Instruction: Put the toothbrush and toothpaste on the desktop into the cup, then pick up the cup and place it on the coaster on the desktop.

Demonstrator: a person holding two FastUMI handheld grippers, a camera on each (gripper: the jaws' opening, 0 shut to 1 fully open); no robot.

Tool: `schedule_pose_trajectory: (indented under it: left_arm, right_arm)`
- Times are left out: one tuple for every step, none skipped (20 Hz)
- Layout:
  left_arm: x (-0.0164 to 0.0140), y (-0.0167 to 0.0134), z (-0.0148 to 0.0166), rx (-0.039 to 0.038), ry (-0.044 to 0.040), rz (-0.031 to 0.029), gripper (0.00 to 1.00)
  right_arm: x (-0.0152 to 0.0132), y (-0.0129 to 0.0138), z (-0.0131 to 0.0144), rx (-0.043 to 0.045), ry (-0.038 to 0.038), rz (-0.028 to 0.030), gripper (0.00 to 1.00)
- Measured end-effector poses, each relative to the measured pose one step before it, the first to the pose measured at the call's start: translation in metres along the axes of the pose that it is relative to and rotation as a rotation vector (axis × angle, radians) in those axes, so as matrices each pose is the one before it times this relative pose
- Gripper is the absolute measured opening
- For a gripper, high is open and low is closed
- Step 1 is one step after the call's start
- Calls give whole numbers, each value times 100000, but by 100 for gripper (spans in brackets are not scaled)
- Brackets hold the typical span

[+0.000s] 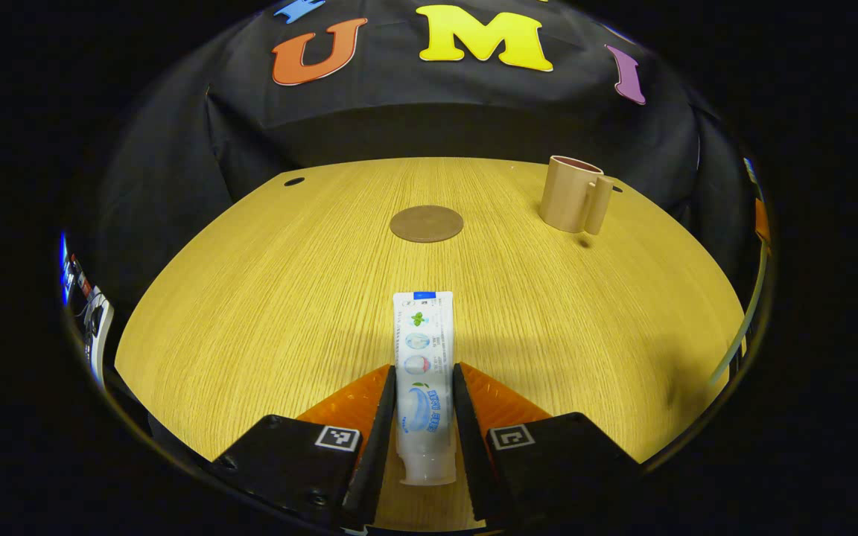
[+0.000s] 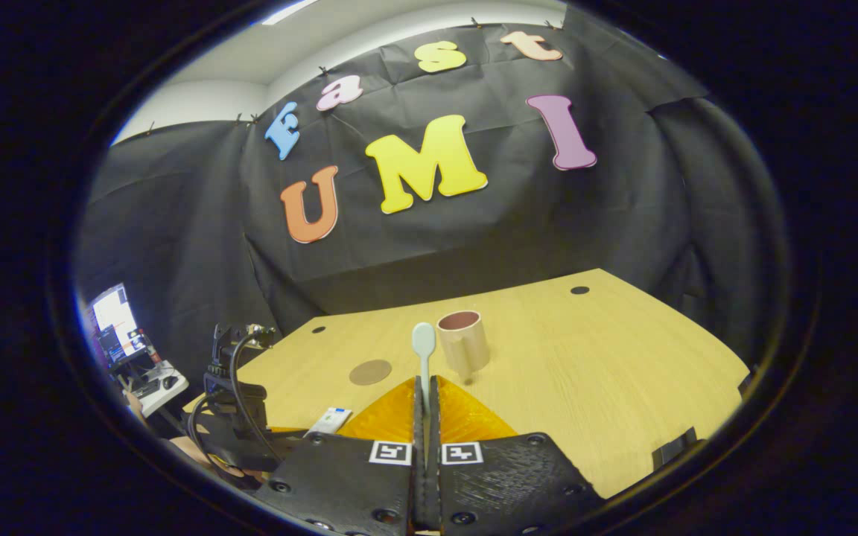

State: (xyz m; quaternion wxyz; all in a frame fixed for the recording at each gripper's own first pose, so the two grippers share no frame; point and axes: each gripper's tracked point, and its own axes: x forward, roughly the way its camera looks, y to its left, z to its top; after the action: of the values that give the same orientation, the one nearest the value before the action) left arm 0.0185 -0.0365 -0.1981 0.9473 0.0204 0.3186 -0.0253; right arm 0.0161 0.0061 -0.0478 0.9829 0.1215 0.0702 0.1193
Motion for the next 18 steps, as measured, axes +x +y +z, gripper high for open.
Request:
schedule_pose_trajectory:
  left_arm:
    - [-14, 76, 60, -1297, -533, -70, 48]
    - [-79, -116, 90, -1518, -1001, -699, 46]
    - [-100, -213, 185, -930, -1999, -2047, 46]
    - [-196, -545, 538, -597, -3457, -3572, 48]
    - [-200, -373, 444, -658, -2868, -2879, 44]
    - [-230, 42, 494, 153, -2657, -450, 43]
    - [-426, 456, 728, 720, -3961, 895, 43]
    - [-374, 355, 1076, 902, -5098, 1108, 43]
    - [-272, 206, 1208, 417, -4470, 1157, 43]
    - [-382, 6, 1210, -78, -4429, 613, 43]
    - [-306, -168, 1363, -157, -4199, -206, 43]
    - [-100, -172, 1285, 361, -4361, -257, 43]
    - [120, -98, 1224, 463, -3579, -343, 43]
    - [148, -237, 943, 373, -2710, -745, 43]
    - [173, -227, 892, -428, -1636, -906, 42]
    - [172, -340, 769, -128, -1117, -1104, 43]
    - [187, -338, 754, -100, -1440, -1108, 42]
    - [218, -213, 777, 367, -2002, -938, 42]
  right_arm:
    - [117, 14, 288, 108, -236, -211, 0]
    - [84, 9, 198, -40, -224, -167, 0]
    - [21, -77, 372, -260, -379, -212, 0]
    - [-157, 31, 306, -560, -549, -206, 0]
    - [49, 14, 450, -1060, -550, -343, 0]
    - [408, -83, 523, -1000, -920, -390, 0]
    - [577, -79, 582, -863, -808, -471, 0]
    - [586, -62, 372, -759, -289, -462, 0]
    - [219, -29, 73, -411, -206, -314, 0]
    - [643, -10, 296, -210, -288, -20, 0]
    - [670, -26, 279, -84, -201, -180, 0]
    - [727, -127, 261, -369, -186, -490, 0]
    - [738, 92, 128, -554, -77, 83, 0]
    - [821, 162, 285, -665, 40, 190, 0]
    - [913, 93, 242, -605, 154, 230, 0]
    - [1038, 132, 441, -337, -316, 337, 0]
    - [1043, 77, 603, -197, -238, 153, 0]
    - [1104, 93, 616, -394, -614, 459, 0]
